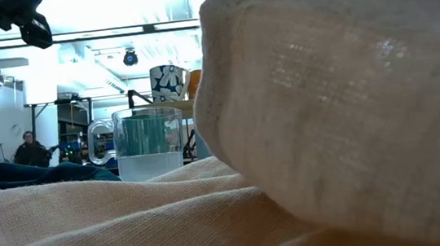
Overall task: Stack small to large cups/mugs on shelf
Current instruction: Put the white mug on the shelf
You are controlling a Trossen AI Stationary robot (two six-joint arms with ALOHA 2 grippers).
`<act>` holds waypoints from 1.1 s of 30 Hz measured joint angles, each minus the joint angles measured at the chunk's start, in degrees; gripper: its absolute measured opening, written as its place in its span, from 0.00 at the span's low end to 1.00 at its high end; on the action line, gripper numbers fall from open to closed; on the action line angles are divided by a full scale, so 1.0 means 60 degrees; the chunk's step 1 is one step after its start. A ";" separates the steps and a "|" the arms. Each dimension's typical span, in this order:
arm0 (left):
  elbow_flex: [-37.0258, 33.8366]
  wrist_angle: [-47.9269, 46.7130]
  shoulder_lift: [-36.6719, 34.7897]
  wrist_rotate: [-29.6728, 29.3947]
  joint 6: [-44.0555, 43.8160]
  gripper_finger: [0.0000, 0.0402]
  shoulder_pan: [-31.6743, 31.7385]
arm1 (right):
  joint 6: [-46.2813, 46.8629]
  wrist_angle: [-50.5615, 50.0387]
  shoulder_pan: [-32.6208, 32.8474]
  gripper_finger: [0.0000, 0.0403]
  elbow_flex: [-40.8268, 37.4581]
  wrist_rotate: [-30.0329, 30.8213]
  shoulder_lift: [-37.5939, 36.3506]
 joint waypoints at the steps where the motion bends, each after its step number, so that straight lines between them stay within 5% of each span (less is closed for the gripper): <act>1: 0.0000 -0.0004 0.0000 0.0000 0.0000 0.00 -0.0001 | 0.0040 0.0149 0.0047 0.03 -0.0109 0.0004 -0.0017; 33: 0.0000 -0.0004 0.0000 0.0001 -0.0003 0.00 0.0000 | 0.0091 0.0720 0.0588 0.03 -0.0996 -0.1057 -0.0038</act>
